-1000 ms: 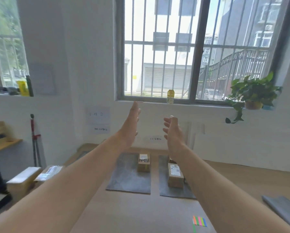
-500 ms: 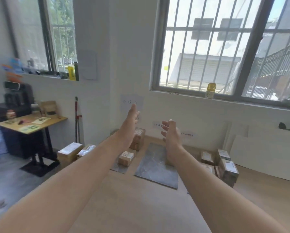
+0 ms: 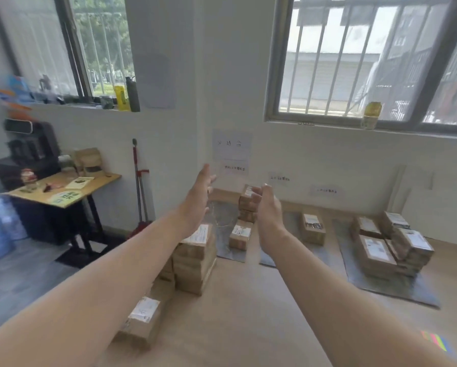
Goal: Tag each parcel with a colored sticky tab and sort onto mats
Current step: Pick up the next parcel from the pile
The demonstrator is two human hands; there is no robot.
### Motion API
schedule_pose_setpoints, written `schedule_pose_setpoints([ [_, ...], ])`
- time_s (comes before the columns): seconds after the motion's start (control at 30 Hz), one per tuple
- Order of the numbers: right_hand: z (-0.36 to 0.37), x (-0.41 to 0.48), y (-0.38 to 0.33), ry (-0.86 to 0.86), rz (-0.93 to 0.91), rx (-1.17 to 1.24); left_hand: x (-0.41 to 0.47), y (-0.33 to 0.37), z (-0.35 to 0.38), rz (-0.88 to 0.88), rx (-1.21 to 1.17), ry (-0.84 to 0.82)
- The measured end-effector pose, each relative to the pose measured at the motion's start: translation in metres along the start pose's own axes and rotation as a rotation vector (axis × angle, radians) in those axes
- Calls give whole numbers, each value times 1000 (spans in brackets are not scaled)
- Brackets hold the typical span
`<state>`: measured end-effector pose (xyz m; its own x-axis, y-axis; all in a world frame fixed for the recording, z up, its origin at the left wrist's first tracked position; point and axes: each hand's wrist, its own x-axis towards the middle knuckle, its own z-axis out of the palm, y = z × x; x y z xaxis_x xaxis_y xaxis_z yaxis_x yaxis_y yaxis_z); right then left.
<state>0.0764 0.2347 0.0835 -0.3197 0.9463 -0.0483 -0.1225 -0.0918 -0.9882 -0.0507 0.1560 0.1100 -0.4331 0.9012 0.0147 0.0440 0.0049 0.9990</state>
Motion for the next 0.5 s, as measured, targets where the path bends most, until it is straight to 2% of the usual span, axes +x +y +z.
schedule_pose_setpoints([
  [0.27,80,6,34,-18,91,-3,6,-30,-86,-116,-21,78],
  [0.5,127,24,69,-97,144,-10,2,-52,-129,-187,11,189],
])
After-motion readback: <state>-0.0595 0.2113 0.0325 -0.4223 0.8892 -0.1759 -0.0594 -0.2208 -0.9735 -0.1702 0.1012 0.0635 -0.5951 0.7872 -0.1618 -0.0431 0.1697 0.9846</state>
